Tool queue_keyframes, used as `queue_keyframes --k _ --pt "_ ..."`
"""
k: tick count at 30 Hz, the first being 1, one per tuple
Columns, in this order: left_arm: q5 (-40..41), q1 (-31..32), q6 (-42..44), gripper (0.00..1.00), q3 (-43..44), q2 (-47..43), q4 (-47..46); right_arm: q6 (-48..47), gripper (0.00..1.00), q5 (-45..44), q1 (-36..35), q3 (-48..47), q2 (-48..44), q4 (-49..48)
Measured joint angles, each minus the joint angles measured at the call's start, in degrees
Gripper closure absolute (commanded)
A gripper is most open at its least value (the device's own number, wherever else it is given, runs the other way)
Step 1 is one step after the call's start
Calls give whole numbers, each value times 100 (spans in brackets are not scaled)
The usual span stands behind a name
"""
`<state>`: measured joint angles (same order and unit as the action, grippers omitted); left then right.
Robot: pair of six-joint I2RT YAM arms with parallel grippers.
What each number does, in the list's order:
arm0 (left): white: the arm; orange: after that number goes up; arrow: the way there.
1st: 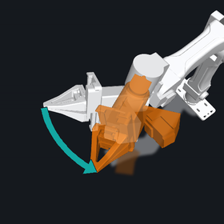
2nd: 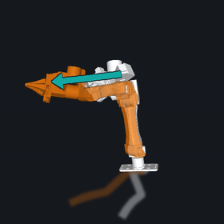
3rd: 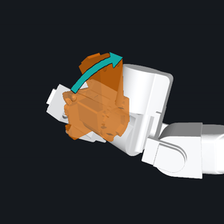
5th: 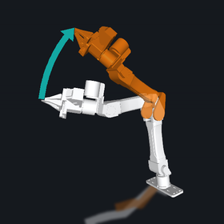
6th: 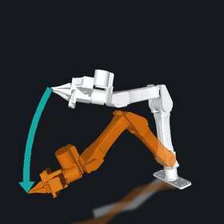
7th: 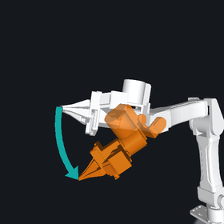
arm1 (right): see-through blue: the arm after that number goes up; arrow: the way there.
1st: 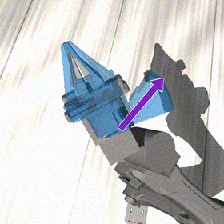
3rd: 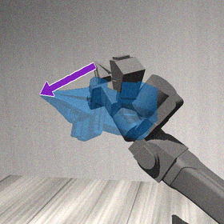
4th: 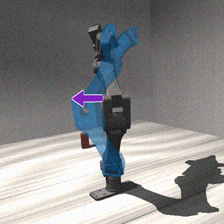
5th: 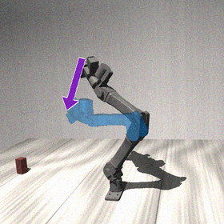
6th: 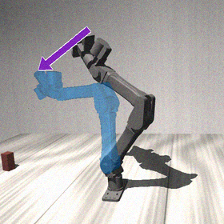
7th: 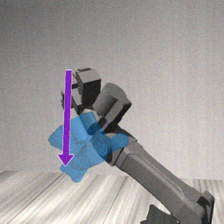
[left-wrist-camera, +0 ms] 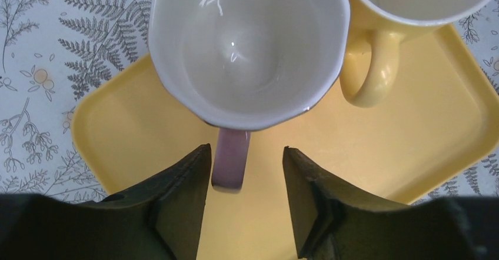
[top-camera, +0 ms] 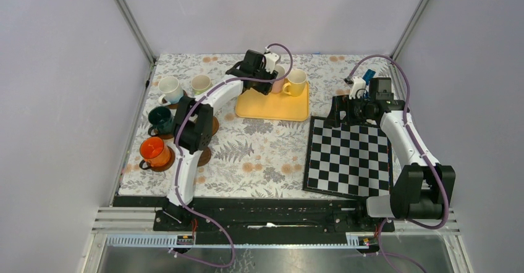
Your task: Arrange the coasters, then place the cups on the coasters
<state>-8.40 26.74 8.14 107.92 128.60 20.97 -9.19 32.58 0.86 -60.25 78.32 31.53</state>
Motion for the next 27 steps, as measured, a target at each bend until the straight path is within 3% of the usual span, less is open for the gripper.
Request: queue_keyframes --k 4,9,15,27 --pt "0 0 -20 66 92 81 4 -2 2 0 4 0 -35 0" --pt "-2 0 -11 74 122 92 4 -2 2 -2 4 0 -37 0" --pt "-15 0 13 99 122 90 26 -20 2 -13 4 0 -37 0" --pt "-33 -7 -24 100 -1145 -863 -125 -52 2 -11 4 0 -39 -2"
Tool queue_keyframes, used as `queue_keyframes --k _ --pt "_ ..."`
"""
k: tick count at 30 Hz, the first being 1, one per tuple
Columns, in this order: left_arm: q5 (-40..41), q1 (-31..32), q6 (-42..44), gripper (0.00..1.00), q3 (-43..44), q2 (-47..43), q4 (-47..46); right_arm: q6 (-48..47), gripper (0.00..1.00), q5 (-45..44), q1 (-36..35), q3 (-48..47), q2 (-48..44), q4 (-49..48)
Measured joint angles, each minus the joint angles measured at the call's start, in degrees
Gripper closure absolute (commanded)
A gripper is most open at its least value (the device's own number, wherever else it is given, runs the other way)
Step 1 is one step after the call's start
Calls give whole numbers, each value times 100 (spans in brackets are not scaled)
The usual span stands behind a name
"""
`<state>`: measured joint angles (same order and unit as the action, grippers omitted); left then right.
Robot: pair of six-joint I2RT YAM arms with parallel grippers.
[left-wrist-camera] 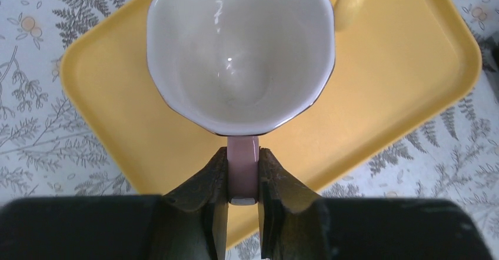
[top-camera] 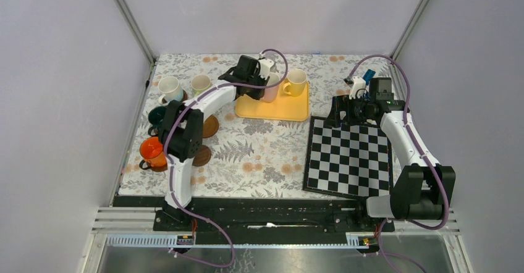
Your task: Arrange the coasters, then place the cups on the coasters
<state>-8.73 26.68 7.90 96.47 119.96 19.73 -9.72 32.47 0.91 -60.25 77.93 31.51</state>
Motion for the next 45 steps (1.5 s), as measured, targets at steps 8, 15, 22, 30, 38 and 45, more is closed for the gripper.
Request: queue_keyframes --k 8,15,22,30,38,45 --pt "-247 -72 -92 100 -730 -1029 155 -59 2 -2 0 0 0 0" --pt "-695 -549 -232 100 -1847 -2474 136 -59 2 0 0 11 -11 -2" --pt "-975 -1281 -282 100 -3091 -3593 79 -59 2 0 0 11 -31 -4" --pt "-1239 -2170 -238 100 -4376 -4883 98 -59 2 0 0 13 -50 -4" --pt "-1287 -2699 94 100 -5139 -5482 -149 -57 2 7 0 13 -50 -4" --pt "-1329 -2894 415 100 -5447 -5488 -522 -57 2 13 0 13 -50 -4"
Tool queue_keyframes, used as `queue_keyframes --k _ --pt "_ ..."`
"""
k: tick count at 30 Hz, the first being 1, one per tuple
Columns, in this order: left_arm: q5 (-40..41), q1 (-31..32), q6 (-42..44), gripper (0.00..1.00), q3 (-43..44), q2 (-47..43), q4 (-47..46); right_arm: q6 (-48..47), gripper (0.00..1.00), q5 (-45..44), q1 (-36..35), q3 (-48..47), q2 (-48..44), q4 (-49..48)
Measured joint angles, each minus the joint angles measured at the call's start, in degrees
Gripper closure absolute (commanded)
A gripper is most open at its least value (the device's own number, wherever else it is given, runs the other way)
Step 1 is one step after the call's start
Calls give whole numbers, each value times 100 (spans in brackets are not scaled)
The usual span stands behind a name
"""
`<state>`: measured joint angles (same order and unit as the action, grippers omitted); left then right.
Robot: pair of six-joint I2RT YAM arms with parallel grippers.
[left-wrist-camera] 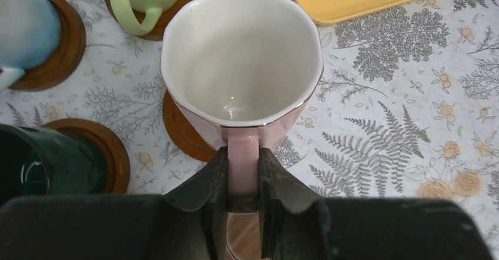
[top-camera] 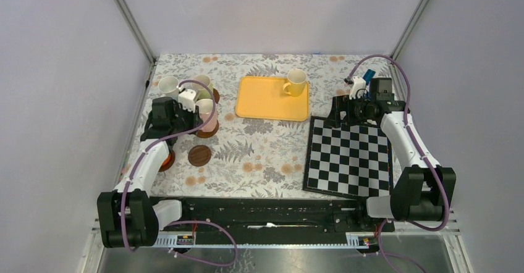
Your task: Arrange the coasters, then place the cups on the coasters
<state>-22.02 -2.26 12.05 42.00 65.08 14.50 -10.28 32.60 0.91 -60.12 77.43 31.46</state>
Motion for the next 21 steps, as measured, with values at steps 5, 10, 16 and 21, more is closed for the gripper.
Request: queue_keyframes --k 5,10,16,21 --pt "-26 -57 149 100 -175 33 -492 0 2 0 0 24 0 2" --pt "-37 -131 205 100 -337 162 -846 0 2 2 0 24 0 0" --pt "-66 -256 330 100 -509 319 -1032 2 2 4 0 24 0 2" --pt "-146 -339 428 97 -542 444 -1259 2 2 4 0 24 0 2"
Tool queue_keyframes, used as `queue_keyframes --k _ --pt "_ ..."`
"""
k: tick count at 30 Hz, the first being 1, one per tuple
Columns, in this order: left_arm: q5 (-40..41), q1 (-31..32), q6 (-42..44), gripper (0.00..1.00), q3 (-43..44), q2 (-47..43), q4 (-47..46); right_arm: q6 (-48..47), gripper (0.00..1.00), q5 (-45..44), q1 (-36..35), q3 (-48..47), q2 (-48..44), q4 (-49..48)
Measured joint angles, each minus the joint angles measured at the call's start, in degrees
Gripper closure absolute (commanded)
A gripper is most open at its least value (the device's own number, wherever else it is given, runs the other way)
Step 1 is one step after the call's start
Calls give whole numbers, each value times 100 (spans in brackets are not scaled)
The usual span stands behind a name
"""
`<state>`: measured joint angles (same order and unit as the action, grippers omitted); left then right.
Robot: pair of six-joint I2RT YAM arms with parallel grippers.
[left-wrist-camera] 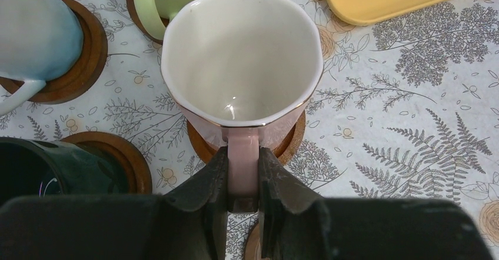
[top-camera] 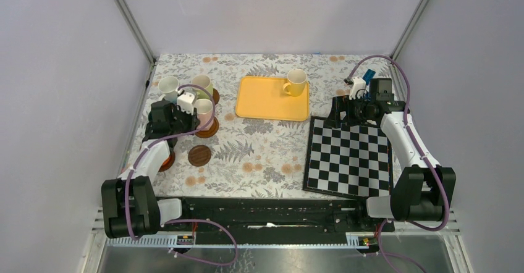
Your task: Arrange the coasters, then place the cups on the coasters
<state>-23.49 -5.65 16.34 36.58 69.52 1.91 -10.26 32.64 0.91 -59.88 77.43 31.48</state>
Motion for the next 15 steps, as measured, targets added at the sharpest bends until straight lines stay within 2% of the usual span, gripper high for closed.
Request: queue_keyframes --k 10,15 --pt "-153 -79 282 82 -76 7 -92 0 2 0 0 0 0 0" --pt "-144 -109 448 62 -76 -83 142 -2 2 0 0 0 0 0"
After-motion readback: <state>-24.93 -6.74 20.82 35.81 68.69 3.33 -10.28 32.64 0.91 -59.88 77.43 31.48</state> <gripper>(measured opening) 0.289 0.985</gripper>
